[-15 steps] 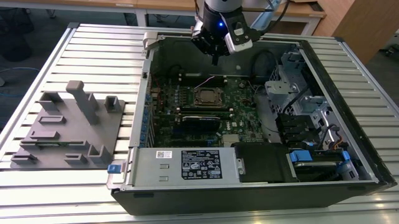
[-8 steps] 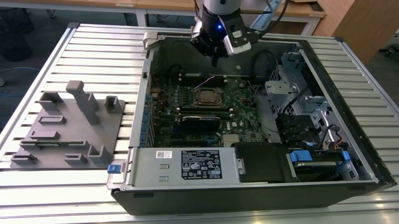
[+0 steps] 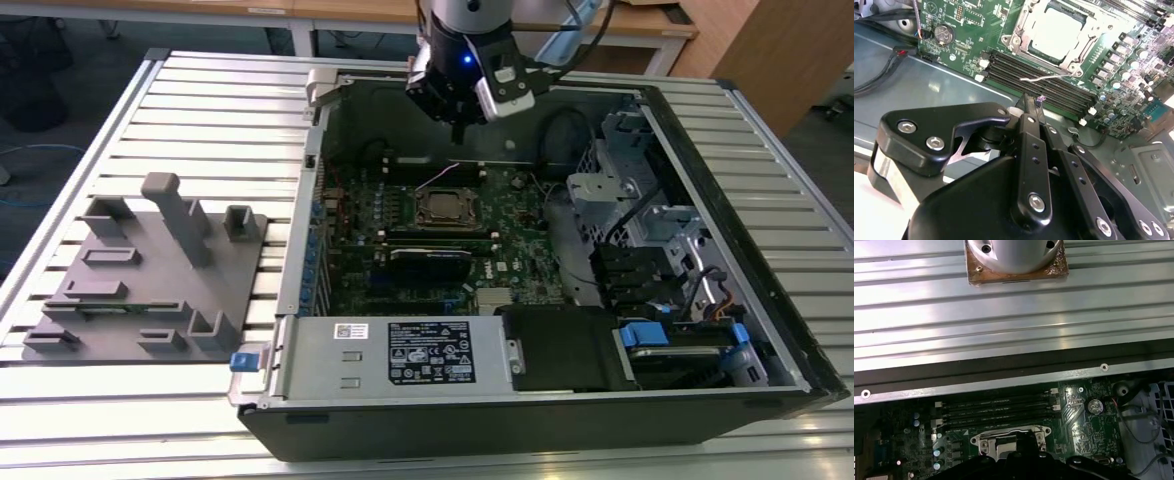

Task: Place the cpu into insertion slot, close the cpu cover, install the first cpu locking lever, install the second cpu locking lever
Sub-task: 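Install the first cpu locking lever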

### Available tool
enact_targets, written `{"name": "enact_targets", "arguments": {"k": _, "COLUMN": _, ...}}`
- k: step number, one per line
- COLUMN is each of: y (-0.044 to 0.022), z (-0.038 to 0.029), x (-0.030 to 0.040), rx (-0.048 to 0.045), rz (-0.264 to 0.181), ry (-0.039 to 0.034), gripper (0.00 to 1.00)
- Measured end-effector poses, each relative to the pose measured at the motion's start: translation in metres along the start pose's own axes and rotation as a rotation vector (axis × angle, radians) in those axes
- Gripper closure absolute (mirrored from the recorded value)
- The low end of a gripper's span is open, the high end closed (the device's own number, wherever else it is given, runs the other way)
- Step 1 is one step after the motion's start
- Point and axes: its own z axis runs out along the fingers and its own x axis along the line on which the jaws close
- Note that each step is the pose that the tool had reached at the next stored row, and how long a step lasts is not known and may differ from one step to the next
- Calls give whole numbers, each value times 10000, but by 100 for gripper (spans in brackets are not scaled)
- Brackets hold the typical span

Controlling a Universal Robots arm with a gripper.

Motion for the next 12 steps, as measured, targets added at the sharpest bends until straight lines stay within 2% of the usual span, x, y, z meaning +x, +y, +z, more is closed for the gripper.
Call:
{"name": "enact_targets", "arguments": {"k": 6, "y": -20, "z": 15, "x": 72, "rx": -2, "rz": -5, "ry": -26, "gripper": 90}}
{"name": "enact_targets", "arguments": {"k": 12, "y": -34, "z": 78, "x": 87, "rx": -6, "rz": -9, "ry": -44, "gripper": 90}}
